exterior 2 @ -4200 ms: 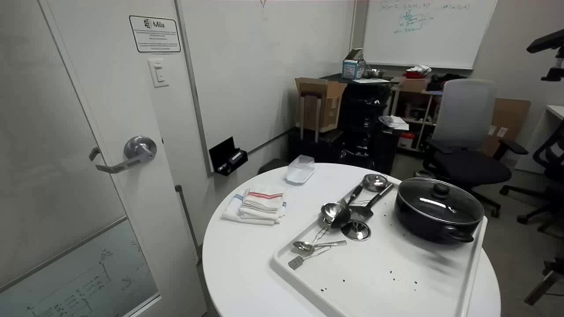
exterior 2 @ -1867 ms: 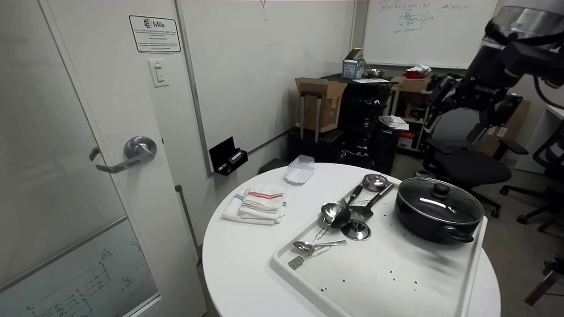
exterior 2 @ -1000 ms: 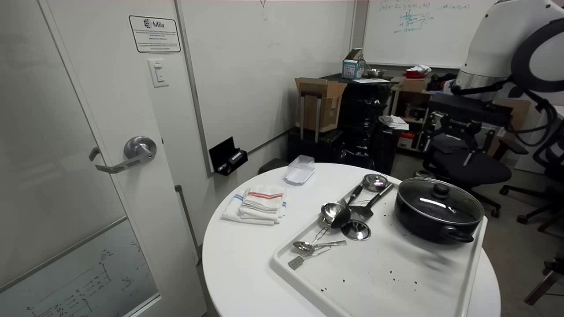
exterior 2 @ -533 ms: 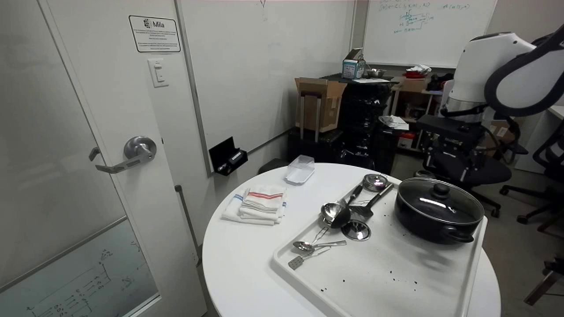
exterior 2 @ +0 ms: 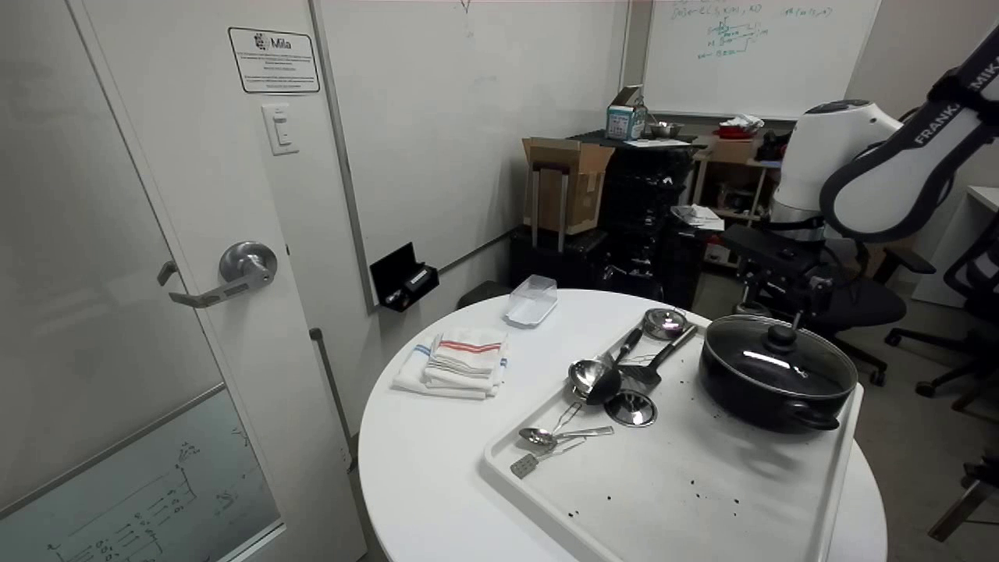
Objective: Pick up the lid from the pot and put it on the table
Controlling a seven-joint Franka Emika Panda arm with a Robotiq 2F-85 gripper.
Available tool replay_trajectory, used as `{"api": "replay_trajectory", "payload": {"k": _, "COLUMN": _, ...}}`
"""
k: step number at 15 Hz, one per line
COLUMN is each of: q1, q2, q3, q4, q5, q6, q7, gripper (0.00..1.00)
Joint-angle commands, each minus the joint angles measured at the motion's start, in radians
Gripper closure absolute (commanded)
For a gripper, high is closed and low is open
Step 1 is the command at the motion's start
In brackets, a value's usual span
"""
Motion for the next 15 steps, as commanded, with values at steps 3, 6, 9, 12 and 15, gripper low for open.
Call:
{"api": "replay_trajectory", "payload": {"k": 3, "q1": 0.059, "q2": 0.109, "q3": -0.065, "q4": 0.082, "q5": 0.04, "q6": 0.04, "q7": 0.022, "gripper": 0.0}}
{"api": "replay_trajectory", "payload": {"k": 6, "q1": 0.06, "q2": 0.138, "q3": -0.075, "q4": 0.092, "q5": 0.074, "q6": 0.035, "q7": 0.019, "gripper": 0.0}}
{"api": "replay_trajectory", "payload": {"k": 9, "q1": 0.056, "q2": 0.163, "q3": -0.083, "q4": 0.093, "q5": 0.109, "q6": 0.034, "q7": 0.02, "gripper": 0.0}}
{"api": "replay_trajectory", "payload": {"k": 12, "q1": 0.058, "q2": 0.185, "q3": -0.097, "q4": 0.088, "q5": 0.14, "q6": 0.037, "q7": 0.026, "gripper": 0.0}}
{"api": "replay_trajectory", "payload": {"k": 15, "q1": 0.058, "q2": 0.198, "q3": -0.105, "q4": 0.086, "q5": 0.162, "q6": 0.038, "q7": 0.026, "gripper": 0.0}}
